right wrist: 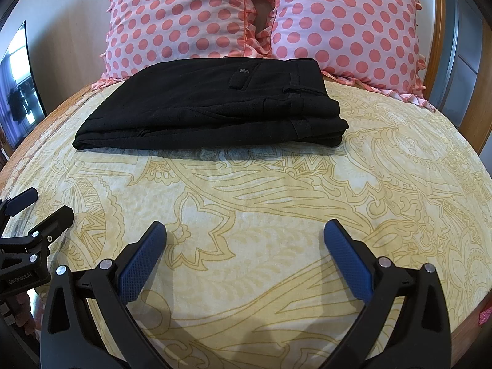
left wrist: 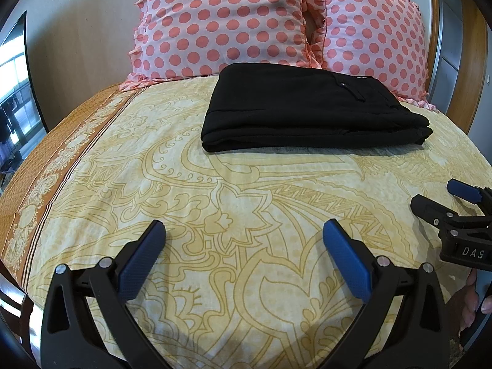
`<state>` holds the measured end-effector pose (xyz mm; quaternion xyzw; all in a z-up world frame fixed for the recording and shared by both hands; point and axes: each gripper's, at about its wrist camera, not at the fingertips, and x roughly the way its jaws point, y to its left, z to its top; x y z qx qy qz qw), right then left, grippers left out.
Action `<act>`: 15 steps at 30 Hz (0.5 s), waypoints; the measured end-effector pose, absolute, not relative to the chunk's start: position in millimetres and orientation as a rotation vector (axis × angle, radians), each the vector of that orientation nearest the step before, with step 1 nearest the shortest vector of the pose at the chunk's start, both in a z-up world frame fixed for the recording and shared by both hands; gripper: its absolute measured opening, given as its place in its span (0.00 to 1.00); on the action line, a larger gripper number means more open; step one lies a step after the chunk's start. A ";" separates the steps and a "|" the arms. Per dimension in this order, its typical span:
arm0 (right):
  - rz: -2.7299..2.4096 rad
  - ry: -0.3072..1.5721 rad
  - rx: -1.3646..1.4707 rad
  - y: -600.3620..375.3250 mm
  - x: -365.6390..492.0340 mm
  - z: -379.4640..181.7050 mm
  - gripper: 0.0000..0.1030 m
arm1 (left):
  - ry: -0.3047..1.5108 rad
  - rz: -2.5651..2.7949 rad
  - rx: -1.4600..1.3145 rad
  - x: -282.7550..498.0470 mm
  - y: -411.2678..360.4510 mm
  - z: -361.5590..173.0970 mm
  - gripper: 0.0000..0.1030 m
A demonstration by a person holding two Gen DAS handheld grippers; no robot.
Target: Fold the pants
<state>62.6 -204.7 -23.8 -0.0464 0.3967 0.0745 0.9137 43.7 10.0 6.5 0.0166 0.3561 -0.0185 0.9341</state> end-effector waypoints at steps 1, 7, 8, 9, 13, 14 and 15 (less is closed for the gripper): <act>0.153 0.817 -0.095 -204.7 62.6 -23.8 0.99 | 0.726 -0.036 0.034 43.6 10.1 6.4 0.98; 0.154 0.817 -0.096 -204.8 62.5 -23.9 0.99 | 0.722 -0.037 0.034 43.2 11.2 6.4 0.98; 0.154 0.817 -0.096 -204.8 62.5 -23.9 0.99 | 0.723 -0.037 0.033 43.6 11.3 6.4 0.98; 0.154 0.817 -0.096 -204.7 62.5 -23.9 0.99 | 0.724 -0.037 0.033 43.5 11.2 6.4 0.98; 0.153 0.817 -0.096 -204.7 62.4 -23.9 0.99 | 0.723 -0.036 0.033 43.4 10.2 6.4 0.98; 0.153 0.817 -0.096 -204.7 62.4 -23.9 0.99 | 0.723 -0.036 0.033 43.4 10.0 6.4 0.98; 0.153 0.817 -0.095 -204.6 62.5 -23.8 0.99 | 0.723 -0.035 0.033 43.4 9.8 6.4 0.98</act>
